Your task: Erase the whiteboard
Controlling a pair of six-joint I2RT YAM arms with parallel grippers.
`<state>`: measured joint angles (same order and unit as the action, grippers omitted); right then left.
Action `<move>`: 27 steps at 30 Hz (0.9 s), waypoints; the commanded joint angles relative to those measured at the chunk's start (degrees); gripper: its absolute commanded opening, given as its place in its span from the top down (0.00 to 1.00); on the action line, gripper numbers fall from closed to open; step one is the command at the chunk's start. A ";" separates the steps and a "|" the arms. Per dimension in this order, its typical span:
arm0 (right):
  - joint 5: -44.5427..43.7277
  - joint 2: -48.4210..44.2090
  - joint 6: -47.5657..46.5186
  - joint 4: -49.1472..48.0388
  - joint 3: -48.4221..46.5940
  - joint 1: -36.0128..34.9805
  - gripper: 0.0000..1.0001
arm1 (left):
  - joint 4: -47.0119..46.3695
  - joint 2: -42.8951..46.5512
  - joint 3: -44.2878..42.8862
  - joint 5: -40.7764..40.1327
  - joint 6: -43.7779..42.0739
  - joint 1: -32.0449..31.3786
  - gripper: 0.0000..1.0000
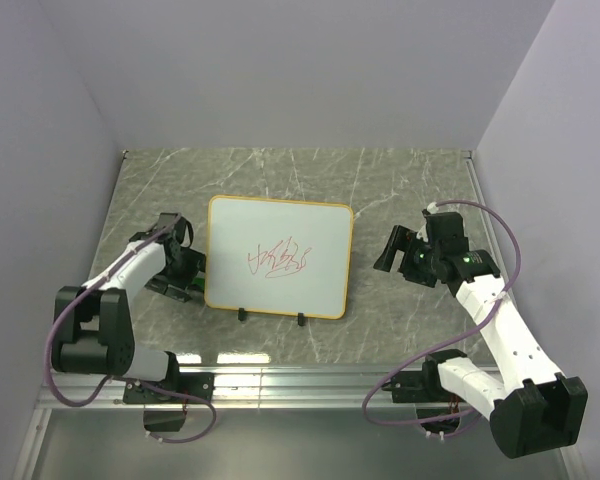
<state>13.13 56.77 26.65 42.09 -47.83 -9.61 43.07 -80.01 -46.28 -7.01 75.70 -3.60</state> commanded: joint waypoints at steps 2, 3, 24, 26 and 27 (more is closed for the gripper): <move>-0.38 -1.05 -1.08 0.45 0.02 0.03 0.04 | 0.52 -2.26 -0.21 1.73 10.17 -0.36 0.20; -0.38 -1.05 -0.90 0.45 0.11 0.11 0.04 | 0.44 -2.61 -0.39 1.47 10.25 -0.36 0.21; -1.00 -0.43 -0.90 -0.43 -0.42 0.11 0.04 | 1.05 -7.97 -4.08 0.24 4.64 2.53 0.58; -0.82 -0.44 -0.82 -0.69 -0.77 0.11 0.04 | 0.88 -7.45 -4.17 -0.11 3.06 3.33 0.60; -0.82 -0.44 -0.73 -0.78 -0.77 0.03 0.04 | 0.70 -6.66 -3.91 -0.11 1.22 4.20 0.64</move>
<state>12.69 56.69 26.50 42.04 -47.22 -9.61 42.70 -87.74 -48.47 -6.02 74.50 -1.04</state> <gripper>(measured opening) 0.961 0.401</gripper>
